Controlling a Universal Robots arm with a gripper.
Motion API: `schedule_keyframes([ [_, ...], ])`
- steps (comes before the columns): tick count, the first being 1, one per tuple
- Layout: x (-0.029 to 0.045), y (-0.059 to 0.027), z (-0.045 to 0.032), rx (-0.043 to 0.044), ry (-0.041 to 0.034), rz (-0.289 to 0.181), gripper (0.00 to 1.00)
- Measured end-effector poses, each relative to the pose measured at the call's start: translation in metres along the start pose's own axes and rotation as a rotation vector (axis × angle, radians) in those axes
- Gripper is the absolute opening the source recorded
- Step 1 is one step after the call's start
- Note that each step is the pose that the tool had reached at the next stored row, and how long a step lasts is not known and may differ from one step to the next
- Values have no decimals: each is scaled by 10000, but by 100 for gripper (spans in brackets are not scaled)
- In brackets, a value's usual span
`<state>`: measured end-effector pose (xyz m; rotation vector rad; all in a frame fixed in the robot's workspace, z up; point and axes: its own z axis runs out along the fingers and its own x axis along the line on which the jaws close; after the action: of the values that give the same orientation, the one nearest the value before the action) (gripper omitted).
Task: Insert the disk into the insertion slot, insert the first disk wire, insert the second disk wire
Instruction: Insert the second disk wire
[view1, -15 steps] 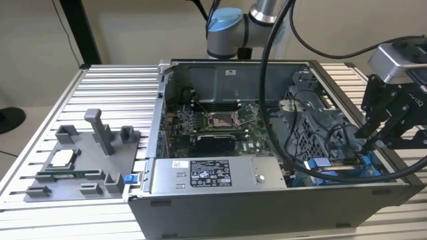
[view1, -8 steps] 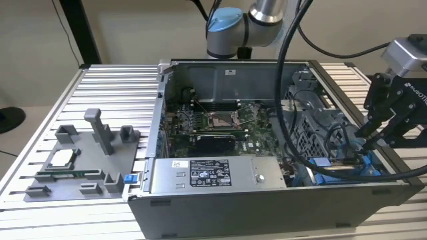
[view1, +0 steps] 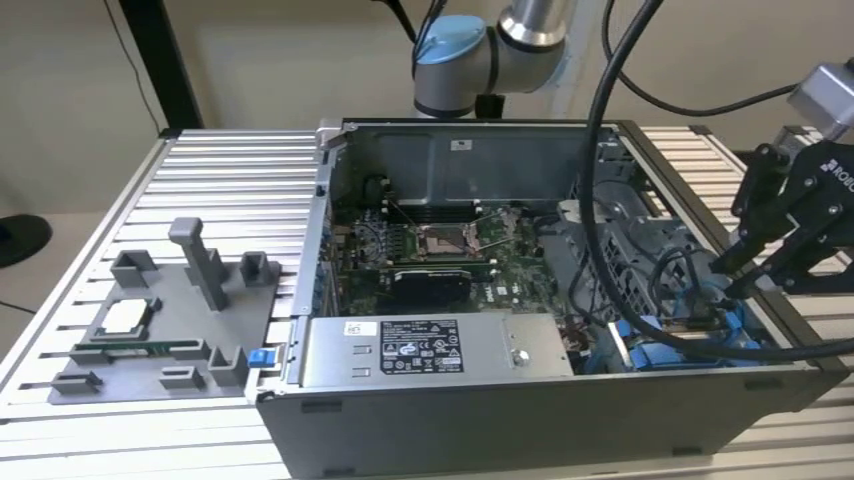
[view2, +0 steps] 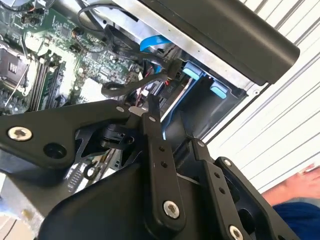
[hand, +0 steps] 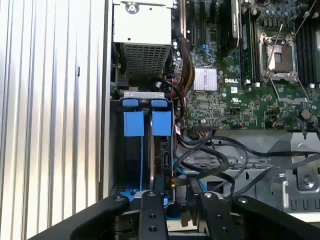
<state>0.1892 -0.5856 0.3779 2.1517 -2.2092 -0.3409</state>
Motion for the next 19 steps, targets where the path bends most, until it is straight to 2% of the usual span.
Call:
schedule_keyframes([
  [2,-1,-20,-4,-168,2,23,100],
  [4,-1,-29,-5,-254,4,34,100],
  [11,-1,-32,-6,-263,4,35,100],
  [16,-5,-124,-23,-468,7,62,100],
  [19,-7,-187,-35,-476,11,53,100],
])
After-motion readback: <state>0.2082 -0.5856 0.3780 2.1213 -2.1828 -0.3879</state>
